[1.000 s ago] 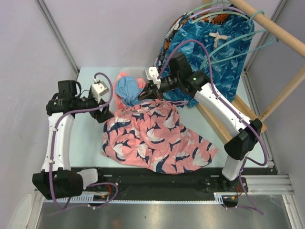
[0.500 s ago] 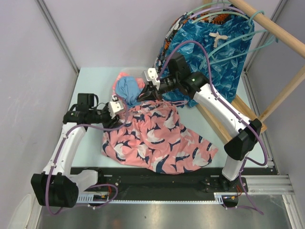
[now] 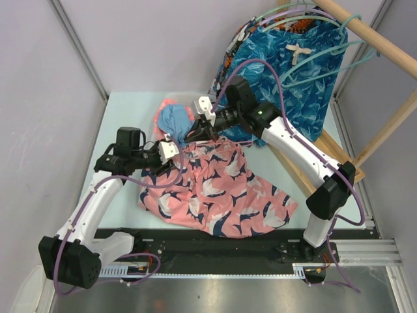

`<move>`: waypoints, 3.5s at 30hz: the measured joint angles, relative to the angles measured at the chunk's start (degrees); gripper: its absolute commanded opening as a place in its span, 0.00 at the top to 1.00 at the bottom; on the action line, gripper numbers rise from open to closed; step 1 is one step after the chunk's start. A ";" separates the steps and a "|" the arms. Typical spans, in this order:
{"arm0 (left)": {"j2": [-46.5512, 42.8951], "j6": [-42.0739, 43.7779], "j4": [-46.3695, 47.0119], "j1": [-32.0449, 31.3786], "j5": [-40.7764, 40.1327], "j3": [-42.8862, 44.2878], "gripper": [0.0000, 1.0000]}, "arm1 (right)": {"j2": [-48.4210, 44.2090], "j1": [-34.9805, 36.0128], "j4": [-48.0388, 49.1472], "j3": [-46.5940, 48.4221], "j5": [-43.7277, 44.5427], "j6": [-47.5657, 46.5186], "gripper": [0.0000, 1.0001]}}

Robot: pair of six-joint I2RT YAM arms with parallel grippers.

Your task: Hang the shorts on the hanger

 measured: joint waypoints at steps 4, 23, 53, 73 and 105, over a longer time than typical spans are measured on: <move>-1.53 -0.46 -0.96 0.24 -0.42 0.00 0.36 | 0.00 0.13 0.13 0.00 -0.02 -0.66 1.00; -0.96 -1.70 -4.70 2.47 3.63 4.07 0.68 | 0.00 1.42 1.03 -0.07 0.00 -1.20 1.00; -4.83 10.29 -8.83 1.77 3.17 -1.84 1.00 | -6.23 -12.28 9.94 -19.69 19.91 28.92 0.40; -6.80 8.15 -9.44 1.77 2.05 -1.84 1.00 | 4.55 -11.43 10.40 -26.05 29.18 23.61 0.79; 0.37 1.11 -4.55 2.58 -6.95 -0.61 1.00 | -14.86 -9.18 -4.90 -26.51 31.67 22.53 0.42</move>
